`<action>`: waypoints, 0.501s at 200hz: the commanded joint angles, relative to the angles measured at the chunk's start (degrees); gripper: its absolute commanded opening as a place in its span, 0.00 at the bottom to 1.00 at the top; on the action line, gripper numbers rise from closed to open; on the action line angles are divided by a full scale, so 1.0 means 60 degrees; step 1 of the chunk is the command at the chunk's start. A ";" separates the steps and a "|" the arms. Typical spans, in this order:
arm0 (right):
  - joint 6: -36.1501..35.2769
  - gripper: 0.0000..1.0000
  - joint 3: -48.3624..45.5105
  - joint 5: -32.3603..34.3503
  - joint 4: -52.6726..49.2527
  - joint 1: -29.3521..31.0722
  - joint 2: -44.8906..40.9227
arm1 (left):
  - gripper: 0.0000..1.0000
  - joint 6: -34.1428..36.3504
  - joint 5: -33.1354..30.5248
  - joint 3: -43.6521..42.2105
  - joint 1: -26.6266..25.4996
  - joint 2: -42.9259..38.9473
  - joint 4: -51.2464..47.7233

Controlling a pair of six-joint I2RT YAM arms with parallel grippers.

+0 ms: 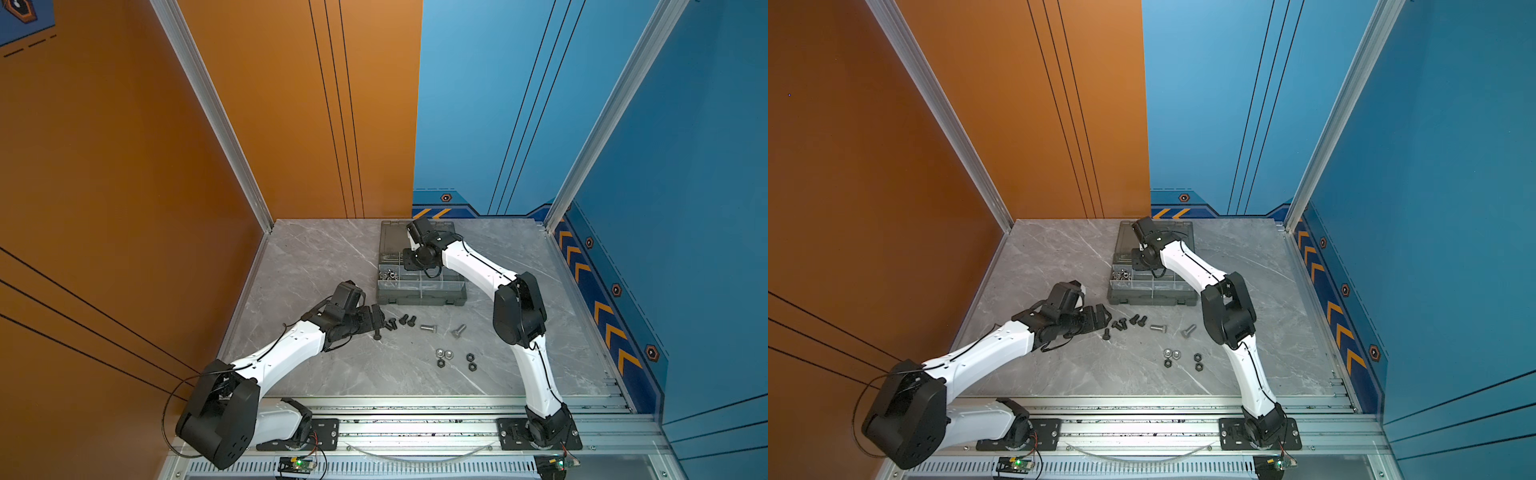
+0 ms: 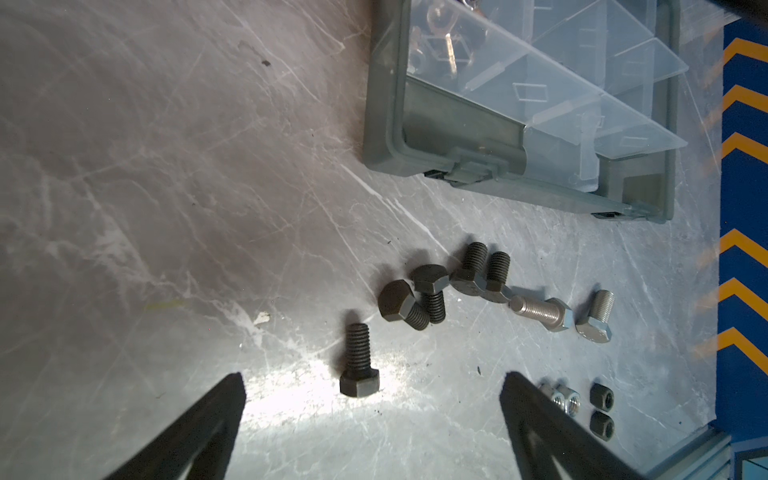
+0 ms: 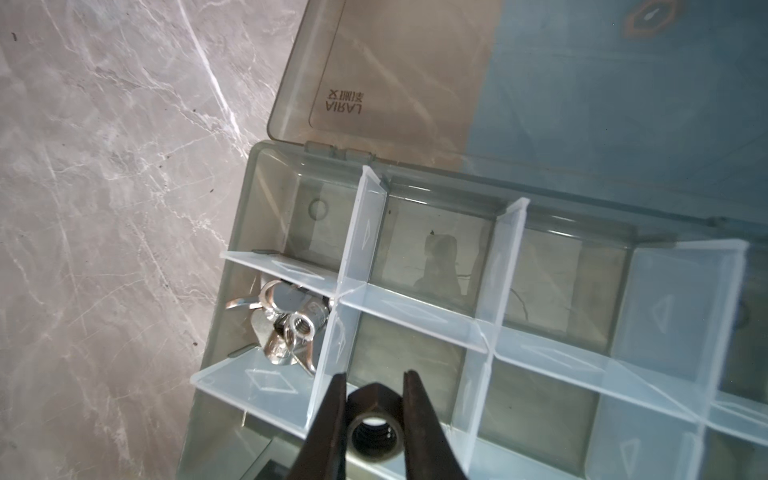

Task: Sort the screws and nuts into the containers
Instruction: 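Lift the black hex nut with the right gripper and carry it over the organizer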

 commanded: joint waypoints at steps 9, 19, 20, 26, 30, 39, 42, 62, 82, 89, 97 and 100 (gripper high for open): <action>-0.0209 0.00 0.0343 0.0216 -0.0521 -0.0016 0.0095 | 0.98 0.0002 0.0013 0.0048 -0.0029 -0.0231 -0.0186; -0.0229 0.00 0.0332 0.0261 -0.0523 -0.0020 0.0127 | 0.98 -0.0012 -0.0007 0.0036 -0.0035 -0.0234 -0.0183; -0.0231 0.00 0.0332 0.0265 -0.0523 -0.0013 0.0132 | 0.98 -0.0019 -0.0011 0.0035 -0.0036 -0.0236 -0.0183; -0.0235 0.00 0.0340 0.0308 -0.0530 -0.0016 0.0167 | 0.98 -0.0023 -0.0012 0.0041 -0.0037 -0.0227 -0.0191; -0.0247 0.00 0.0343 0.0325 -0.0526 -0.0019 0.0167 | 0.98 -0.0014 -0.0004 0.0034 -0.0038 -0.0227 -0.0196; -0.0248 0.03 0.0331 0.0343 -0.0537 -0.0035 0.0195 | 0.98 -0.0019 -0.0021 0.0021 -0.0046 -0.0230 -0.0183; -0.0248 0.04 0.0331 0.0337 -0.0530 -0.0035 0.0206 | 0.98 -0.0014 -0.0019 0.0019 -0.0045 -0.0231 -0.0187; -0.0257 0.11 0.0331 0.0342 -0.0540 -0.0043 0.0241 | 0.98 -0.0027 -0.0046 -0.0010 -0.0045 -0.0232 -0.0148; -0.0291 0.25 0.0344 0.0408 -0.0573 -0.0062 0.0272 | 0.98 -0.0019 -0.0044 -0.0011 -0.0037 -0.0230 -0.0144; -0.0292 0.29 0.0345 0.0439 -0.0574 -0.0074 0.0252 | 0.98 -0.0032 -0.0036 -0.0017 -0.0044 -0.0230 -0.0140; -0.0318 0.32 0.0345 0.0456 -0.0605 -0.0104 0.0242 | 0.98 -0.0027 -0.0045 -0.0024 -0.0058 -0.0237 -0.0152; -0.0321 0.34 0.0345 0.0441 -0.0606 -0.0095 0.0230 | 0.98 -0.0026 -0.0053 -0.0018 -0.0050 -0.0234 -0.0146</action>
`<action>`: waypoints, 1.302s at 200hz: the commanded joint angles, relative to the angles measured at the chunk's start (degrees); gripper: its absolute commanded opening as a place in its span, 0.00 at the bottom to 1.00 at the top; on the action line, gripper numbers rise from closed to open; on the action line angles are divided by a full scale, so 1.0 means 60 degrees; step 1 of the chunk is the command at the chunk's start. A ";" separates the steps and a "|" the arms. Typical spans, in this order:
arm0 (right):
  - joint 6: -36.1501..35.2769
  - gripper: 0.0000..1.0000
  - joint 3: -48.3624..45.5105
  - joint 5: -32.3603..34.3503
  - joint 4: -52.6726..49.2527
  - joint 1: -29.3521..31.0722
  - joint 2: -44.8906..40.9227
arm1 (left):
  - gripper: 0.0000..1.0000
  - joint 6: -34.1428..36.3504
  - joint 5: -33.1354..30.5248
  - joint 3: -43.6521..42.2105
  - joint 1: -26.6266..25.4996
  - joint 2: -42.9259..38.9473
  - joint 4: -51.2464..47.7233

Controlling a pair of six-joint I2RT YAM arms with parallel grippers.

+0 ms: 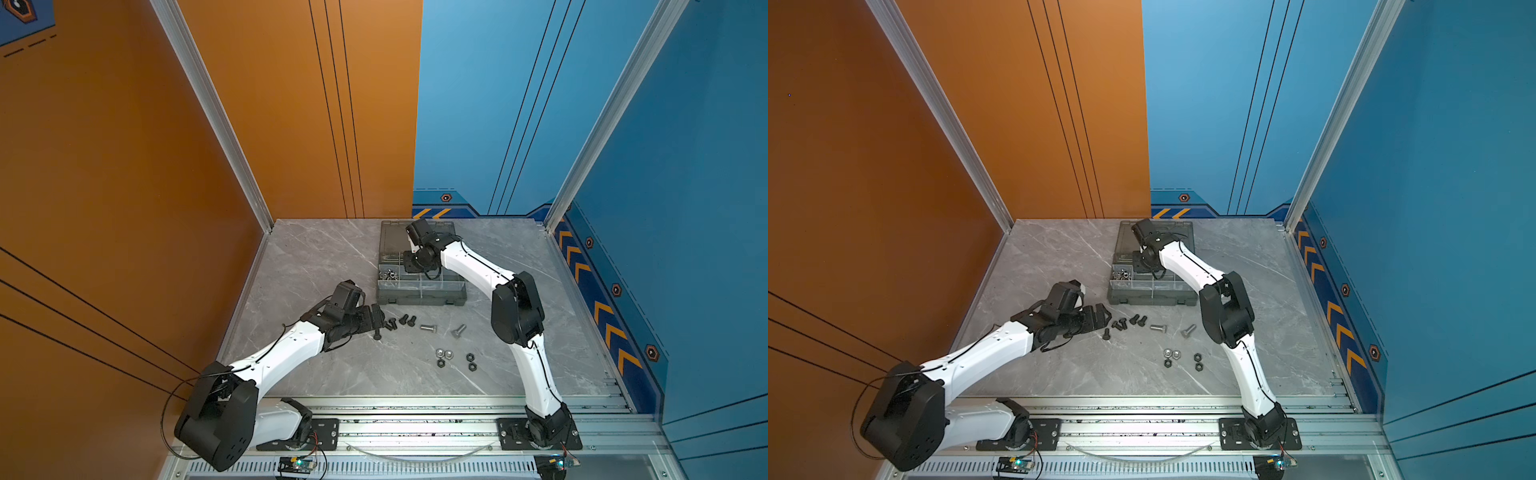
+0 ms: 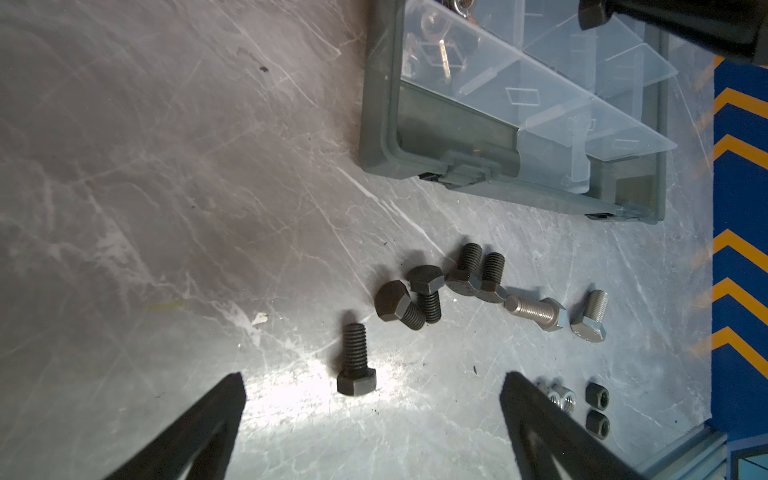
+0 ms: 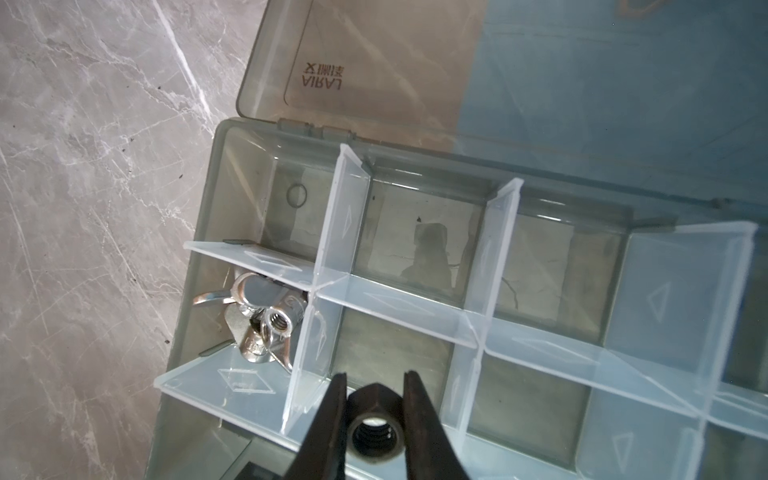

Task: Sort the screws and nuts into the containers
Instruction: 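Lift the black hex nut with the right gripper and carry it over the organizer, then release the hex nut into the compartment and move the right gripper back over the nuts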

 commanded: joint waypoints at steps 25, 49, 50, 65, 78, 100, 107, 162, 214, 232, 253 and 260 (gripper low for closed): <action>-0.0359 0.40 0.0311 0.0284 -0.0434 -0.0149 -0.0100 | 0.98 -0.0050 -0.0071 -0.0076 -0.0056 -0.0215 -0.0122; -0.0609 0.44 0.0239 0.0202 -0.0789 -0.0186 -0.0533 | 0.98 -0.0081 -0.0081 -0.0136 -0.0063 -0.0283 -0.0100; -0.0617 0.44 0.0226 0.0192 -0.0805 -0.0193 -0.0554 | 0.98 -0.0081 -0.0083 -0.0132 -0.0062 -0.0284 -0.0097; -0.0759 0.46 -0.0134 0.0090 -0.0987 -0.0197 -0.1070 | 0.98 -0.0082 -0.0129 -0.0156 -0.0058 -0.0337 -0.0124; -0.0798 0.47 -0.0702 -0.0164 -0.1067 -0.0191 -0.1657 | 0.98 -0.0083 -0.0173 -0.0155 -0.0053 -0.0358 -0.0148; -0.0731 0.48 -0.1931 -0.0748 -0.1159 -0.0198 -0.2813 | 0.98 -0.0100 -0.0157 -0.0127 -0.0067 -0.0359 -0.0126; -0.0716 0.48 -0.2517 -0.0924 -0.1203 -0.0185 -0.3171 | 0.98 -0.0097 -0.0153 -0.0113 -0.0077 -0.0358 -0.0125; -0.0210 0.49 -0.6687 -0.1262 -0.1595 0.0310 -0.6368 | 0.98 -0.0082 -0.0055 -0.0055 -0.0083 -0.0086 0.0032; 0.1744 0.52 -0.9118 -0.0827 -0.1710 0.1752 -0.8080 | 0.98 -0.0096 0.0011 0.0085 -0.0205 0.0241 0.0095; 0.2377 0.52 -0.9463 -0.0525 -0.1641 0.2214 -0.8163 | 0.98 -0.0072 0.0019 0.0136 -0.0259 0.0340 0.0061; 0.2899 0.53 -0.9706 -0.0184 -0.1430 0.2631 -0.7971 | 0.98 -0.0067 0.0005 0.0180 -0.0325 0.0417 0.0058; 0.3021 0.53 -0.9781 -0.0190 -0.1278 0.2715 -0.7858 | 0.98 -0.0067 0.0005 0.0202 -0.0355 0.0421 0.0078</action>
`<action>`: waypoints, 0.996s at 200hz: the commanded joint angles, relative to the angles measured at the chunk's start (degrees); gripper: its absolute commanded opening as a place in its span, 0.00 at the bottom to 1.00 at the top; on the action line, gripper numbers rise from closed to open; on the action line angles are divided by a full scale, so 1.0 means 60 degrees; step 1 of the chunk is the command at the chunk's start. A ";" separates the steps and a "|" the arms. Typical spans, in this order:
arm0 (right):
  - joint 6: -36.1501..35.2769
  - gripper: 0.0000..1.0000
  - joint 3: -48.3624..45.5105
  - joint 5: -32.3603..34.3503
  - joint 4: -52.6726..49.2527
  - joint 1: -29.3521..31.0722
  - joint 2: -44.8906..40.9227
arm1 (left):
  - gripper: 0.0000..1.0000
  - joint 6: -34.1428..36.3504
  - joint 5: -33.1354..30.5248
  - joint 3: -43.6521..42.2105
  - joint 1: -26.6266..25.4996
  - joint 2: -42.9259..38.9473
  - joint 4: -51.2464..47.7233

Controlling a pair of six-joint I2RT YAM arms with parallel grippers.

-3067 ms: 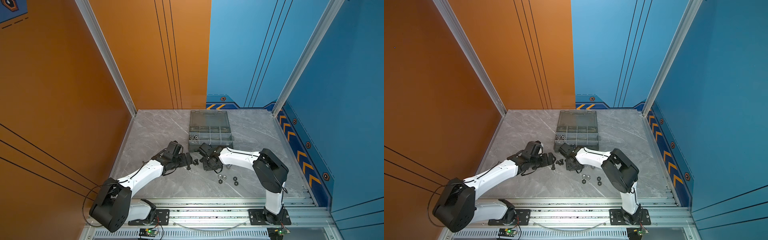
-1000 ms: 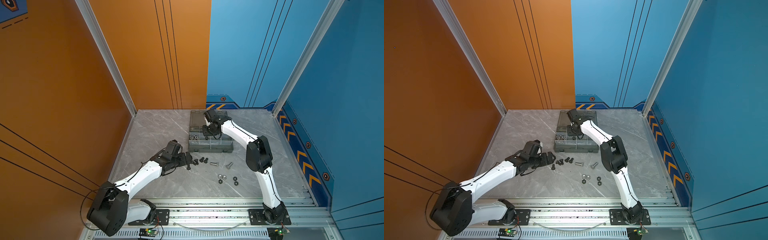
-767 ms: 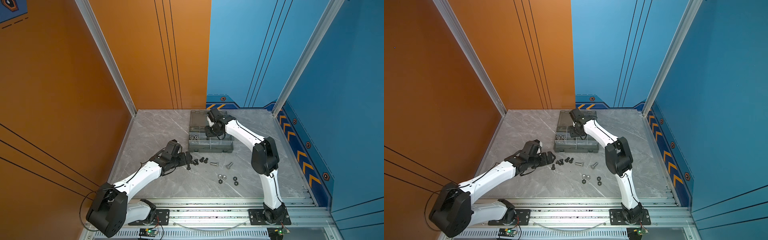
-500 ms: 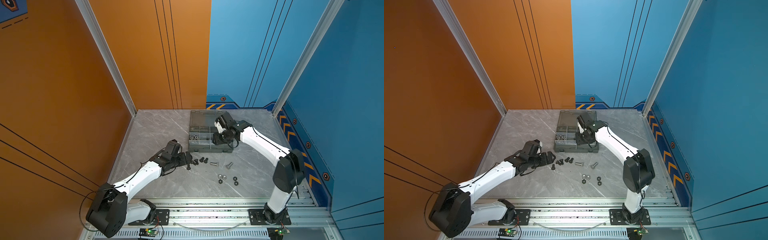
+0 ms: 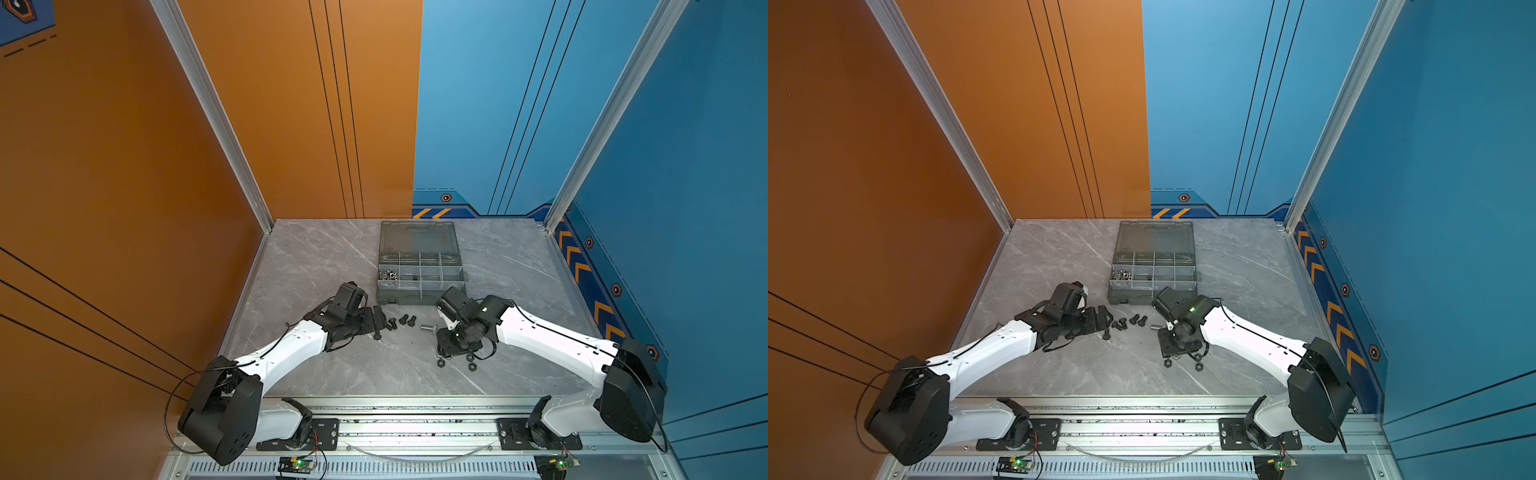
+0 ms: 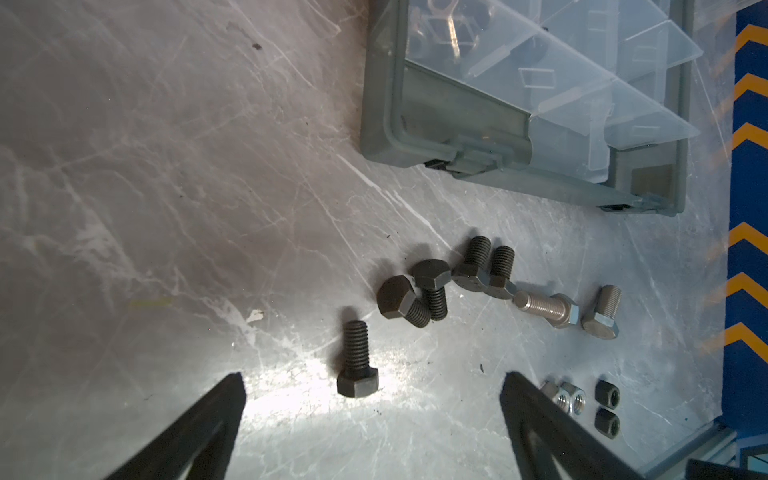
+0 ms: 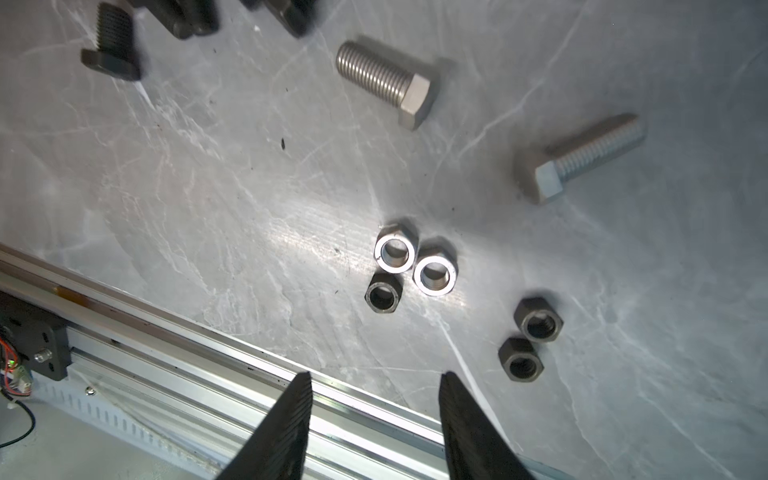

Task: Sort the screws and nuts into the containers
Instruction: 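Release the hex nut into the compartment and move the right gripper back over the nuts, then lower the open right gripper onto a black hex nut and close on it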

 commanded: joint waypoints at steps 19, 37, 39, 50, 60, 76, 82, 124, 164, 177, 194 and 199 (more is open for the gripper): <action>0.1291 0.52 -0.0428 0.0682 0.0508 0.0458 0.0491 | 0.98 -0.0030 0.0022 0.0198 -0.0180 0.0122 0.0015; 0.1476 0.52 -0.0459 0.0751 0.0713 0.0599 0.0794 | 0.98 -0.0056 -0.0007 0.0168 -0.0233 0.0078 0.0018; 0.1496 0.52 -0.0452 0.0771 0.0727 0.0614 0.0833 | 0.98 -0.0059 0.0008 0.0159 -0.0246 0.0080 0.0018; 0.1616 0.52 -0.0448 0.0852 0.0839 0.0676 0.0968 | 0.98 -0.0081 -0.0031 0.0131 -0.0272 0.0044 0.0022; 0.1672 0.52 -0.0410 0.0841 0.0904 0.0725 0.1114 | 0.98 -0.0088 -0.0055 0.0094 -0.0280 0.0047 0.0007; 0.1810 0.52 -0.0326 0.1081 0.0892 0.0862 0.1298 | 0.98 -0.0100 -0.0075 0.0065 -0.0302 0.0032 0.0011; 0.1894 0.52 -0.0305 0.1184 0.0886 0.0916 0.1343 | 0.98 -0.0103 -0.0070 0.0053 -0.0303 0.0019 0.0018; 0.2094 0.52 -0.0231 0.1470 0.0744 0.1123 0.1838 | 0.98 -0.0118 -0.0116 0.0002 -0.0317 -0.0001 0.0074; 0.2057 0.51 -0.0085 0.1471 0.0836 0.1247 0.2354 | 0.98 -0.0090 -0.0130 0.0005 -0.0324 0.0060 0.0099; 0.2032 0.51 -0.0034 0.1469 0.0862 0.1239 0.2455 | 0.98 -0.0089 -0.0135 0.0004 -0.0306 0.0076 0.0092; 0.2000 0.51 0.0009 0.1514 0.0892 0.1235 0.2557 | 0.98 -0.0065 -0.0139 0.0020 -0.0296 0.0098 0.0092; 0.1983 0.51 0.0029 0.1528 0.0901 0.1210 0.2571 | 0.98 -0.0070 -0.0134 0.0012 -0.0299 0.0101 0.0092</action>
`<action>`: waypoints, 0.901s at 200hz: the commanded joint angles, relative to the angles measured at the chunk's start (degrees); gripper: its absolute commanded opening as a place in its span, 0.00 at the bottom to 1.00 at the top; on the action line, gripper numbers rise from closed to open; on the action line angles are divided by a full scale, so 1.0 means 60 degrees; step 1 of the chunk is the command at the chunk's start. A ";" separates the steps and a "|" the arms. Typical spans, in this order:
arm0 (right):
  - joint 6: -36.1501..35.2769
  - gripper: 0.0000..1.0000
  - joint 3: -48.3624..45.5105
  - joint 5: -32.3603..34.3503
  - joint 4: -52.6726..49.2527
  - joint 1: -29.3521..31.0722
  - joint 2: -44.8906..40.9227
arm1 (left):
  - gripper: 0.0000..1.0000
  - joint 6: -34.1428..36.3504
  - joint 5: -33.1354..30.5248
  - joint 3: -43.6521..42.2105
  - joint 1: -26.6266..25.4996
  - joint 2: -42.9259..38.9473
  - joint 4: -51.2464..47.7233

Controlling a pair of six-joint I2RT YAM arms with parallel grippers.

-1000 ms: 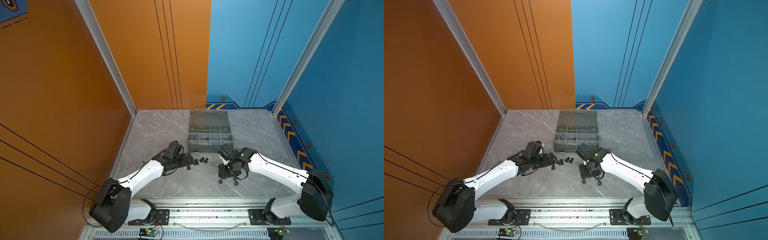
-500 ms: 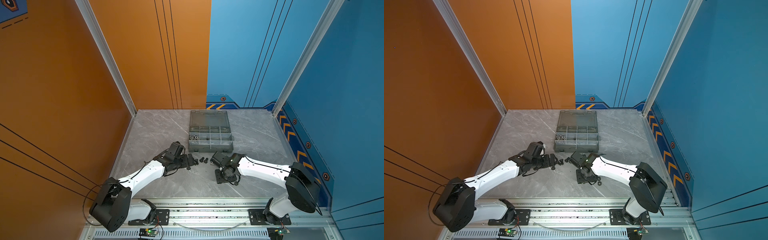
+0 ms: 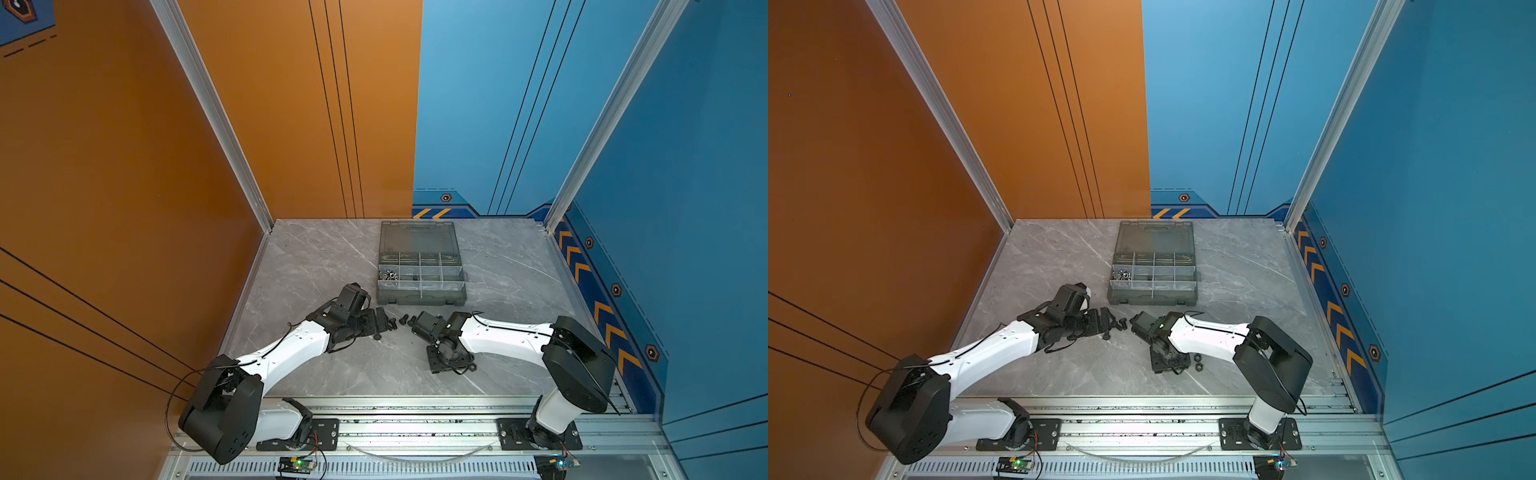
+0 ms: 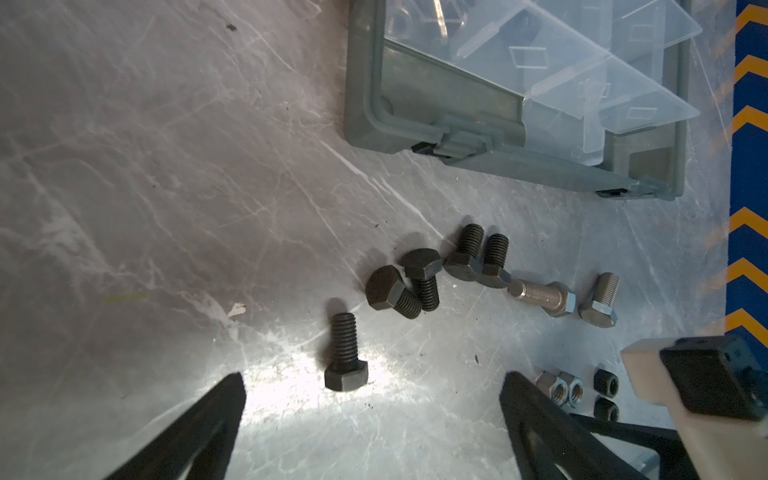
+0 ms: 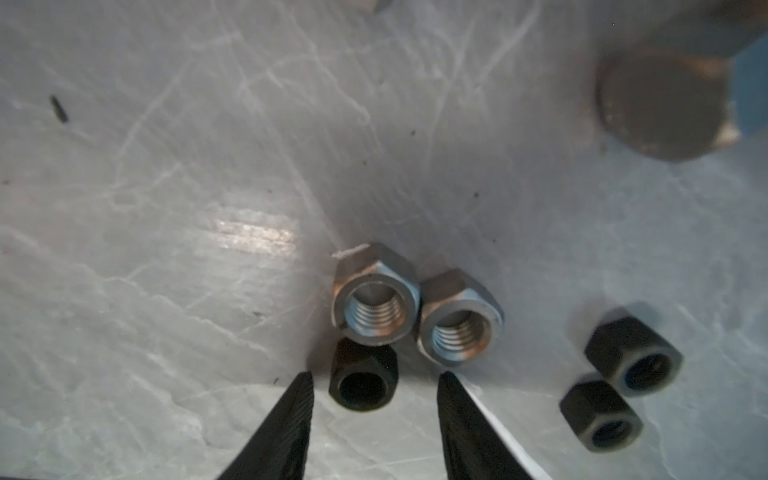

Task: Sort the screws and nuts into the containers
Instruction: 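Lower the open right gripper onto a black hex nut and close on it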

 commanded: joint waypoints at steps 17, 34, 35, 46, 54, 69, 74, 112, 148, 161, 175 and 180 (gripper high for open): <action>0.0046 0.48 0.0297 0.0298 0.0124 0.0002 0.0185 | 0.98 -0.0030 -0.0125 0.0039 -0.0042 0.0100 0.0044; 0.0027 0.47 0.0330 0.0281 0.0161 -0.0043 0.0236 | 0.98 -0.0019 -0.0139 0.0070 -0.0061 0.0136 0.0029; 0.0020 0.47 0.0341 0.0277 0.0156 -0.0044 0.0240 | 0.98 -0.0017 -0.0132 0.0070 -0.0050 0.0133 0.0022; -0.0007 0.46 0.0355 0.0274 0.0161 -0.0074 0.0295 | 0.98 -0.0017 -0.0133 0.0083 -0.0039 0.0158 0.0029; -0.0029 0.45 0.0375 0.0284 0.0158 -0.0084 0.0322 | 0.98 -0.0016 -0.0126 0.0099 -0.0039 0.0193 0.0027; -0.0045 0.43 0.0384 0.0247 0.0152 -0.0089 0.0361 | 0.98 -0.0023 -0.0111 0.0118 -0.0039 0.0218 0.0044; -0.0045 0.42 0.0388 0.0257 0.0169 -0.0089 0.0388 | 0.98 -0.0023 -0.0100 0.0116 -0.0028 0.0234 0.0048; -0.0034 0.39 0.0337 0.0227 0.0219 -0.0091 0.0462 | 0.98 -0.0029 -0.0093 0.0156 -0.0035 0.0284 0.0045; -0.0045 0.35 0.0290 0.0212 0.0245 -0.0089 0.0500 | 0.98 -0.0015 -0.0093 0.0163 -0.0039 0.0267 0.0019; -0.0038 0.33 0.0286 0.0211 0.0252 -0.0108 0.0486 | 0.98 -0.0023 -0.0108 0.0144 -0.0039 0.0271 0.0019; -0.0036 0.30 0.0266 0.0215 0.0258 -0.0104 0.0481 | 0.98 -0.0012 -0.0113 0.0149 -0.0039 0.0262 0.0027; -0.0036 0.29 0.0236 0.0226 0.0259 -0.0104 0.0481 | 0.98 -0.0016 -0.0118 0.0142 -0.0039 0.0267 0.0019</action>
